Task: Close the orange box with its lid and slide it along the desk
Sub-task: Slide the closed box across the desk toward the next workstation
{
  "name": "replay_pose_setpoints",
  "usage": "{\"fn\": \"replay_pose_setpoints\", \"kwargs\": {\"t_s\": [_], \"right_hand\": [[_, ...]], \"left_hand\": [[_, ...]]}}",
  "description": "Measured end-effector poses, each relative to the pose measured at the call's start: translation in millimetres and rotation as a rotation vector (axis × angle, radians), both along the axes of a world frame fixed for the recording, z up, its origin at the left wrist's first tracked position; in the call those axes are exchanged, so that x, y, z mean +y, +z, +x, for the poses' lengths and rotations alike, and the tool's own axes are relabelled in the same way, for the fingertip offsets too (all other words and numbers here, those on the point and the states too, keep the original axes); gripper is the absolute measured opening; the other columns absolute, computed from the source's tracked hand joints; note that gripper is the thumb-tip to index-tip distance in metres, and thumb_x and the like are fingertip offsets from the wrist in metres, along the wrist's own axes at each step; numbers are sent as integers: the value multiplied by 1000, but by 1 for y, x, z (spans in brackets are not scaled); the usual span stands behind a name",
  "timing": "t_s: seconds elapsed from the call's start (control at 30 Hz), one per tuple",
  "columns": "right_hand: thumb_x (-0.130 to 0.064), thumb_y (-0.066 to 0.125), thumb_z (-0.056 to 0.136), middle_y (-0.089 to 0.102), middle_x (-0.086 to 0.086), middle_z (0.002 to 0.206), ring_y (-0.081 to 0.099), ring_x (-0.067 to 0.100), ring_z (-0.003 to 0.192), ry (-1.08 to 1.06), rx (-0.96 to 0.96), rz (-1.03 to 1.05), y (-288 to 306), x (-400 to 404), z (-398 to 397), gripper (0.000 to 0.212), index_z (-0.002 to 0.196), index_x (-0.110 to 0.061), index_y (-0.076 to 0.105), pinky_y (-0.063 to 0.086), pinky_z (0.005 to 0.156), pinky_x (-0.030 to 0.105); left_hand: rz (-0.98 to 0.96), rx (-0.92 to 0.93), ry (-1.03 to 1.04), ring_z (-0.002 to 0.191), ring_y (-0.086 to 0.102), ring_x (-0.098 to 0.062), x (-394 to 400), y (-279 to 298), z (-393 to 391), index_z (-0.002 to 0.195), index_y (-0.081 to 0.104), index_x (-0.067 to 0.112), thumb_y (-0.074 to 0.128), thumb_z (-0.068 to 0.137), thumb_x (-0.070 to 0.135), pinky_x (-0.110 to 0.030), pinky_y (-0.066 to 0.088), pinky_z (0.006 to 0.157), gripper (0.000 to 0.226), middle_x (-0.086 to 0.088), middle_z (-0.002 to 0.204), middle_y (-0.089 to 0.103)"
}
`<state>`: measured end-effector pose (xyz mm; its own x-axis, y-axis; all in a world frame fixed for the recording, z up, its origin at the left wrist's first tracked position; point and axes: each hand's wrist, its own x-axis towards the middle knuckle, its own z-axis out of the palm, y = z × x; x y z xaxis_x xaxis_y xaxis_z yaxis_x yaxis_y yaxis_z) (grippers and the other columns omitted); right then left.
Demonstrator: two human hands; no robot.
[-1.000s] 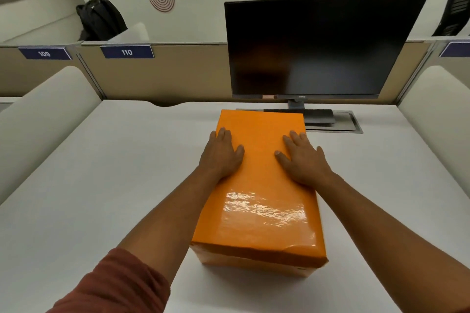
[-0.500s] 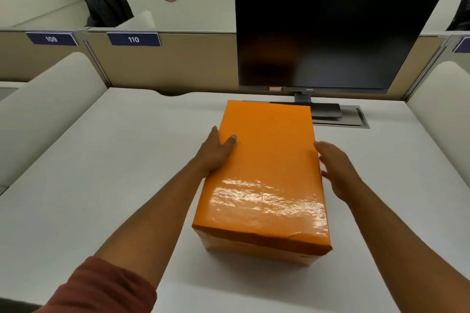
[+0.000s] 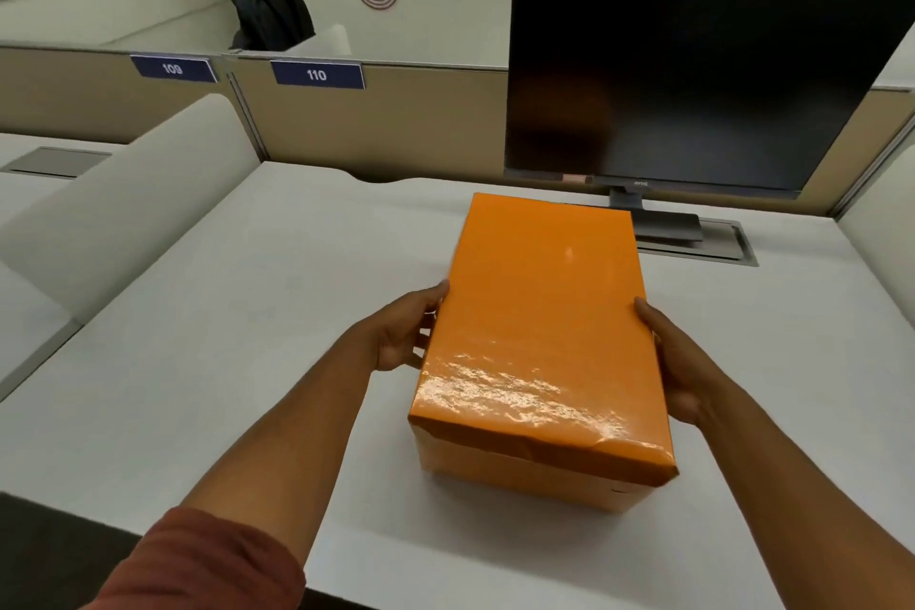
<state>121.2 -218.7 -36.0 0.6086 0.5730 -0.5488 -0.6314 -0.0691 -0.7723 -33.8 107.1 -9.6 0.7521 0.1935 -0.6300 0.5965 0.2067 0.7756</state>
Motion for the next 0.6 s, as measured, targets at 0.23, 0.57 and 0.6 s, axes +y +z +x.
{"fn": "replay_pose_setpoints", "kwargs": {"t_s": [0.23, 0.57, 0.6], "right_hand": [[-66, 65, 81, 64, 17, 135, 65, 42, 116, 57, -100, -21, 19, 52, -12, 75, 143, -27, 48, 47, 101, 65], [-70, 66, 77, 72, 15, 123, 72, 37, 104, 183, -186, -14, 46, 159, -67, 73, 134, -26, 56, 59, 80, 50], [-70, 66, 77, 73, 15, 120, 73, 36, 100, 193, -184, -10, 48, 168, -73, 72, 132, -26, 57, 60, 78, 49]], "left_hand": [[20, -62, 117, 99, 64, -31, 32, 11, -42, 120, 62, 17, 44, 90, 67, -47, 52, 83, 61, -9, 105, 65], [52, -139, 210, 100, 66, -29, 118, 30, -135, 121, 64, 20, 50, 86, 69, -43, 55, 77, 62, -9, 111, 66], [60, -144, 211, 99, 67, -29, 126, 32, -141, 119, 65, 21, 50, 86, 69, -43, 56, 77, 60, -9, 110, 67]]}}
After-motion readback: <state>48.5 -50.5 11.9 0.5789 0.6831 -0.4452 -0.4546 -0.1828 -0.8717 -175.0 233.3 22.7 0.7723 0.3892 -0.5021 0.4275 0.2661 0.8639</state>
